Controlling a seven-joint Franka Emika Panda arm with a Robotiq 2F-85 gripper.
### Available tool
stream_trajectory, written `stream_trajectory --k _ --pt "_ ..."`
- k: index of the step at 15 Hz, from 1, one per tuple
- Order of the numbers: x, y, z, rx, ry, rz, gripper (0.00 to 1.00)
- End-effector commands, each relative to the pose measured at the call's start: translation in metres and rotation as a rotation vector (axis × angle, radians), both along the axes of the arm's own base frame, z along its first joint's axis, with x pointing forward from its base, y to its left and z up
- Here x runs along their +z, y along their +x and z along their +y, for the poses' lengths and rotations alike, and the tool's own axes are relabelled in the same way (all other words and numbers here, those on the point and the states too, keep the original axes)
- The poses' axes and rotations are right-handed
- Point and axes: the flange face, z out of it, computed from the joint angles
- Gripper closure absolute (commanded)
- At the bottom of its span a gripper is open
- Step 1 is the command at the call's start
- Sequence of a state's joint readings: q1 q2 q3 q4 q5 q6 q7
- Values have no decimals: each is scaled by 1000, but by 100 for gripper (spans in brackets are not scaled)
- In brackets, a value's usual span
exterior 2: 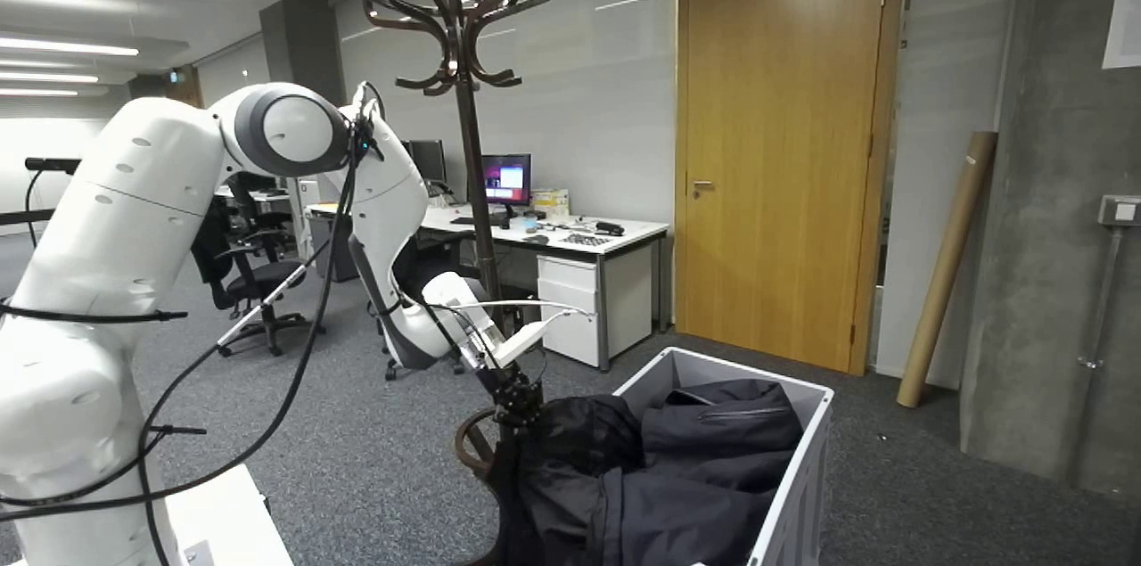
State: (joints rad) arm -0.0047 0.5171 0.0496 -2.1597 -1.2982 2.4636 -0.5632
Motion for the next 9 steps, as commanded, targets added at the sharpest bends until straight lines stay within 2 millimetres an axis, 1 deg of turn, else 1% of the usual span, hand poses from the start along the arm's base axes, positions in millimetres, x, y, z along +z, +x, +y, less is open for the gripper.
stream_trajectory --k 1,3,6,9 --pt "46 0 -35 -107 -35 -82 100" --pt "62 4 -53 -160 -47 -130 100" --pt "84 10 -85 -258 -77 -233 100" --pt "94 19 -117 -396 -52 -327 100"
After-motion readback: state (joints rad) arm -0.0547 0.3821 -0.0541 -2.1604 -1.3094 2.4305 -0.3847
